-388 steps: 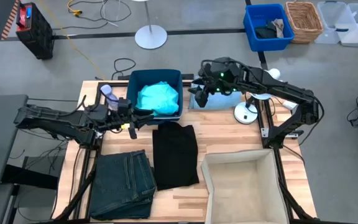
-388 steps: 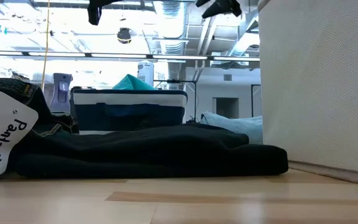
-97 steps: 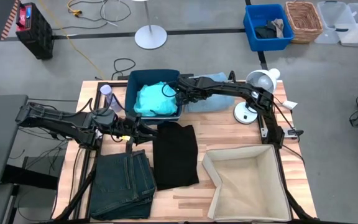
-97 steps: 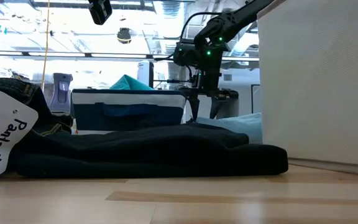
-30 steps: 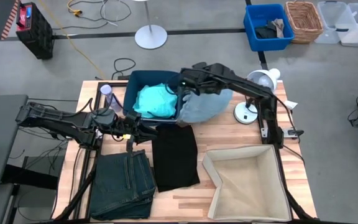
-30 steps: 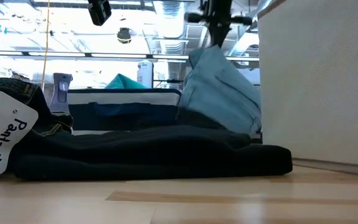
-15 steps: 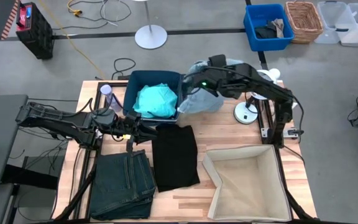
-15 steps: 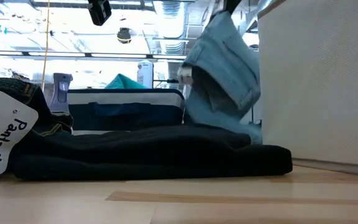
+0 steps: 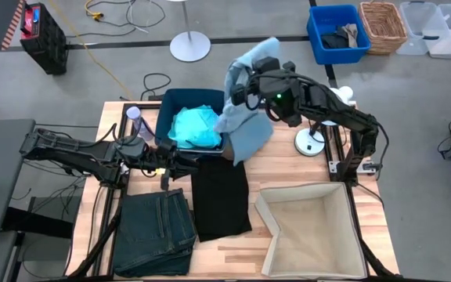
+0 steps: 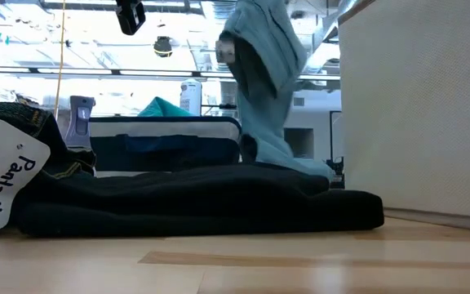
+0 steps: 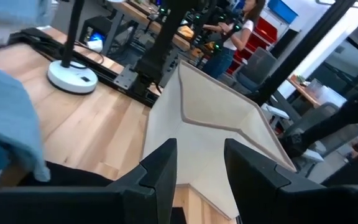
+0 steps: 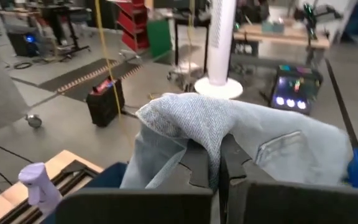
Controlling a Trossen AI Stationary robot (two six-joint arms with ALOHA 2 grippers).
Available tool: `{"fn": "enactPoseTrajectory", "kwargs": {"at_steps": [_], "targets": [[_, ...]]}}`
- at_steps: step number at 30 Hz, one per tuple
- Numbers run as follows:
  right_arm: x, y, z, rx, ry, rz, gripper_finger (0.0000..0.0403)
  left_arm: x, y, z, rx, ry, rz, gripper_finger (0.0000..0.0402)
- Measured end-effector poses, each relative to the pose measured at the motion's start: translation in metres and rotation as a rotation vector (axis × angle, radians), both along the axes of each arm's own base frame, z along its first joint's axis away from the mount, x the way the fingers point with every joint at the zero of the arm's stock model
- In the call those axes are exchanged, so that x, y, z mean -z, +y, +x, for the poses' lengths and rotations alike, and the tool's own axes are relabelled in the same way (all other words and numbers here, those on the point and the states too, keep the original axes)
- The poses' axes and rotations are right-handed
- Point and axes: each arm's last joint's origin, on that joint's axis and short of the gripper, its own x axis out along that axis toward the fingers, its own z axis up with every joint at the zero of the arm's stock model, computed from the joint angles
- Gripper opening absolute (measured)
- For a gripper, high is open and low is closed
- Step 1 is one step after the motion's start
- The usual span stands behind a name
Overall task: Sort clothes
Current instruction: Put the gray pants into the blue bin
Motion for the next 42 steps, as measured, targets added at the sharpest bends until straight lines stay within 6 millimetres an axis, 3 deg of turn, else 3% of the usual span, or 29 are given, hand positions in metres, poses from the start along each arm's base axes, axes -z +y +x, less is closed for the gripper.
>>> {"fn": "enactPoseTrajectory", "kwargs": {"at_steps": [5, 12, 20, 25, 29, 32, 37, 42], "targets": [[-0.008, 0.015, 0.000, -0.066, 0.027, -0.063, 0.0000, -0.001, 0.001, 0.000, -0.051, -0.008, 0.004, 0.0130], [-0.041, 0.039, -0.026, -0.152, -0.034, -0.168, 0.0000, -0.005, 0.007, 0.000, -0.242, -0.047, 0.106, 0.0142], [-0.076, 0.061, -0.057, -0.268, -0.144, -0.294, 0.0000, -0.006, 0.015, 0.005, -0.352, -0.062, 0.182, 0.0219], [-0.081, 0.070, -0.063, -0.303, -0.149, -0.323, 0.0000, -0.005, 0.019, 0.014, -0.369, -0.086, 0.195, 0.0272], [-0.080, 0.073, -0.062, -0.320, -0.130, -0.337, 0.0000, -0.010, 0.016, 0.033, -0.313, -0.121, 0.260, 0.0294], [-0.081, 0.073, -0.062, -0.318, -0.139, -0.337, 0.0000, -0.008, 0.013, 0.054, -0.287, -0.021, 0.328, 0.0299], [-0.081, 0.073, -0.062, -0.317, -0.141, -0.338, 0.0000, -0.020, 0.013, 0.080, -0.358, -0.020, 0.321, 0.0301], [-0.081, 0.073, -0.063, -0.317, -0.146, -0.337, 0.0000, -0.020, 0.006, 0.103, -0.365, 0.012, 0.321, 0.0301]]}}
